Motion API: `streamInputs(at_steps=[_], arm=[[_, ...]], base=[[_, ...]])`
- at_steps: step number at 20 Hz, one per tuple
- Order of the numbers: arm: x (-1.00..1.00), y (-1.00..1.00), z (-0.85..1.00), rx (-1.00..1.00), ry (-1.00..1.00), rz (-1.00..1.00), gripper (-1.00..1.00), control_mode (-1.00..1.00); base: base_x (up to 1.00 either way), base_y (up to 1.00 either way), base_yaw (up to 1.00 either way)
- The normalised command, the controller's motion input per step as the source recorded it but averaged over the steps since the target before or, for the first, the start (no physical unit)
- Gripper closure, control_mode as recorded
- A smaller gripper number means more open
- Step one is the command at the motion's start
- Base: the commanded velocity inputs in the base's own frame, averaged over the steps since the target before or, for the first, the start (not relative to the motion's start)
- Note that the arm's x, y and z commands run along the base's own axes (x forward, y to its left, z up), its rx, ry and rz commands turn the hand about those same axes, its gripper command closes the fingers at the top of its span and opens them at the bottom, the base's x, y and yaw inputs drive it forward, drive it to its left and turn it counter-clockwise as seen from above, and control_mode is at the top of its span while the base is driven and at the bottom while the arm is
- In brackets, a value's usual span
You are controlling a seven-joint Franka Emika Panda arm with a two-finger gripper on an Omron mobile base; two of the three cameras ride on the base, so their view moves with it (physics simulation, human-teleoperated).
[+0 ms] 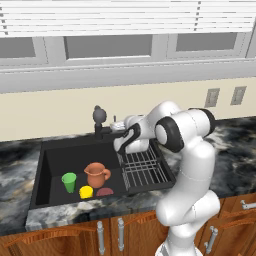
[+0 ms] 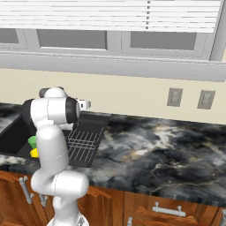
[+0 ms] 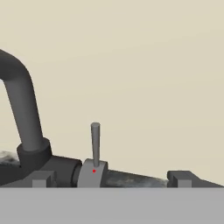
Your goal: Pick the cup and cup and place them in the sink. Then turn on the water.
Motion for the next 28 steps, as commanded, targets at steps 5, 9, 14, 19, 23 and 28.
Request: streamInputs(at_steps=[5,9,14,19,23,28], arm=[[0.05,0.06,0.0,0.0,0.0,0.0,-1.0,-1.0],[0.01,0.04,0.0,0.0,0.0,0.0,-1.0,-1.0],[0.0,0.09,0.0,0.0,0.0,0.0,-1.0,-1.0],[0.0,0.11,-0.01,0.0,0.0,0.0,-1.0,-1.0],[0.0,0.06,-0.09,0.0,0.0,0.0,-1.0,-1.0],[0.0,0.0,-0.04,0.0,0.0,0.0,-1.0,-1.0]], base=[[0.0,0.0,0.0],[0.0,0.0,0.0],[0.0,0.0,0.0],[0.0,0.0,0.0],[0.0,0.0,0.0],[0.0,0.0,0.0]])
